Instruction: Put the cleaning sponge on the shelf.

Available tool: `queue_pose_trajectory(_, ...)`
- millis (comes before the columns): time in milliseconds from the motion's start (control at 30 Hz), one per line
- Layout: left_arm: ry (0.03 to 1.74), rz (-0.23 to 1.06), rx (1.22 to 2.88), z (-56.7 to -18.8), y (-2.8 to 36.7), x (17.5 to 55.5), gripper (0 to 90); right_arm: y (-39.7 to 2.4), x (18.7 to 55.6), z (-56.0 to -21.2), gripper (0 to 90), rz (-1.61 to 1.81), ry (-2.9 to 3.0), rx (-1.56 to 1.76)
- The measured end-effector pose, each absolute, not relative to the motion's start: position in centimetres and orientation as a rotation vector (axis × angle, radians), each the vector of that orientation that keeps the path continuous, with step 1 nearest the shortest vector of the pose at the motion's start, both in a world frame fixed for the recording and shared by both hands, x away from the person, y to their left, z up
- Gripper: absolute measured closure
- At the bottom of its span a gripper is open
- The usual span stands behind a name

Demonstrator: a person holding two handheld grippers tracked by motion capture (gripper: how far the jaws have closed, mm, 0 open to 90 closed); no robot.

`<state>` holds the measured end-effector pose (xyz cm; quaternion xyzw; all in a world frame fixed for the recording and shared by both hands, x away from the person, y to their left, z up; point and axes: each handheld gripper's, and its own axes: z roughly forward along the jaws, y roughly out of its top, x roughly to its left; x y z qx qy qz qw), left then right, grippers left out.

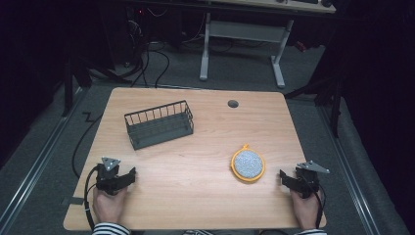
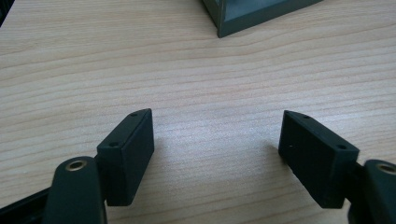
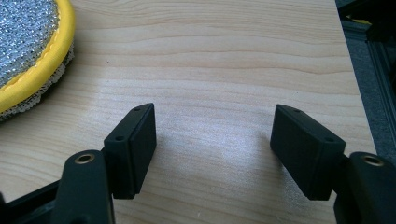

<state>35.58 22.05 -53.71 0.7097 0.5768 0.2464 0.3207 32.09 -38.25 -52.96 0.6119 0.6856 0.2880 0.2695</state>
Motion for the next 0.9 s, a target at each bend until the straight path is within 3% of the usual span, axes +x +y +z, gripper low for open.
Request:
queue_pose_trajectory(467, 1.53, 0.647, 1.849, -53.7, 21.99, 35.66, 26.5, -38.2, 32.03, -52.96, 31.8, 0.777, 1.857, 1.64)
queue_pose_trajectory(900, 1.544, 0.621, 1.833, -53.38, 22.13, 35.72, 35.0, -38.15, 32.01, -52.95, 31.8, 0.777, 1.856, 1.642)
